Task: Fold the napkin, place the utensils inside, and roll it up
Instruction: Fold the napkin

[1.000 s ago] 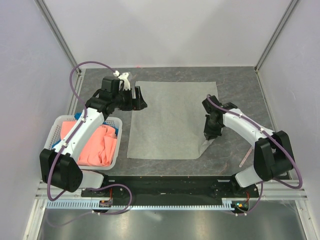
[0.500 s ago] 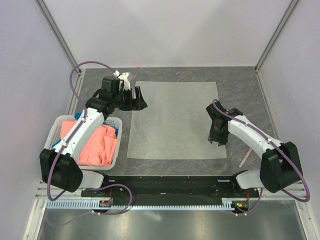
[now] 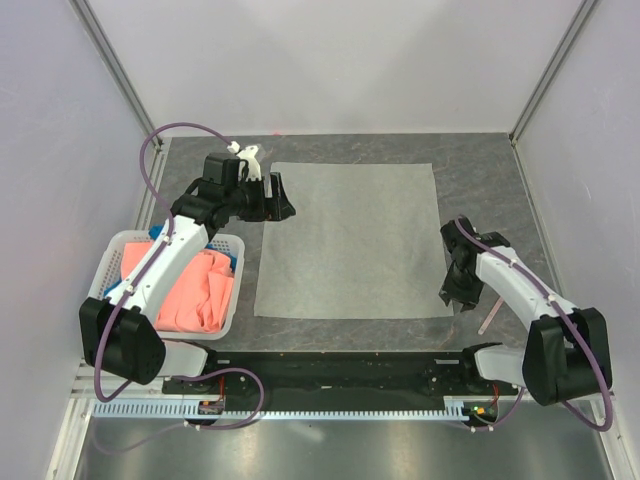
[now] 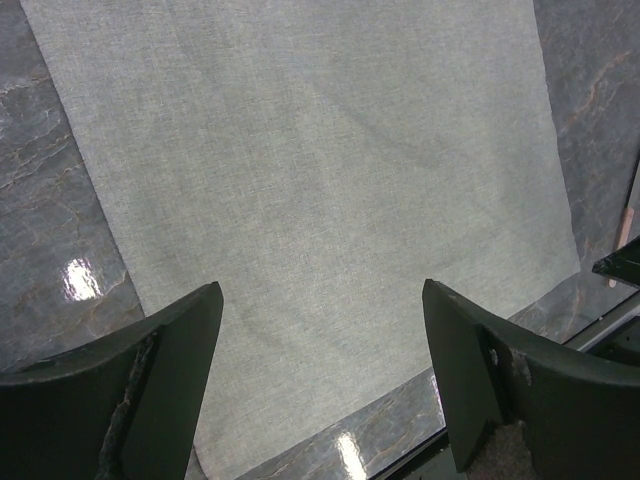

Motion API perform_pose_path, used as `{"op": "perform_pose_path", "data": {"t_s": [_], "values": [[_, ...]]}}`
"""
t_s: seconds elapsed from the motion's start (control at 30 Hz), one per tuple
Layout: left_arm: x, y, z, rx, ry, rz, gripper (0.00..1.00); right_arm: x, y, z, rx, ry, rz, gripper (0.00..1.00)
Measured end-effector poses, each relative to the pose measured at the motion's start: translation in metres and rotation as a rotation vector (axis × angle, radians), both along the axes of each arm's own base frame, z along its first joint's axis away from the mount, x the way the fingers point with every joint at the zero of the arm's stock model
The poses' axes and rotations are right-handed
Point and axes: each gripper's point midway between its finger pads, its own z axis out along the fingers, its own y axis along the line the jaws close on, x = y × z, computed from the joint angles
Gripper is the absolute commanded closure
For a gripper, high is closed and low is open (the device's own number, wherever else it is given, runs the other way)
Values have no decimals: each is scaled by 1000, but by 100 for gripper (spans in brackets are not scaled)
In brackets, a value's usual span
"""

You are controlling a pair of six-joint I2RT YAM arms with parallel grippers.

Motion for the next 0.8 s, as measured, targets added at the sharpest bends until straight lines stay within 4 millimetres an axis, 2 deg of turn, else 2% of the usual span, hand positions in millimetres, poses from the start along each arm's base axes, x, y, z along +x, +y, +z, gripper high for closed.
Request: {"op": "perform_pose_path", "data": {"t_s": [0.27,0.8], "values": [[0,0,0,0,0,-1,12,-1,-9,-11,-12,63,-3,59],[0,0,0,-1,1,-1,12,2,1,-37,35,119,24,56]]}}
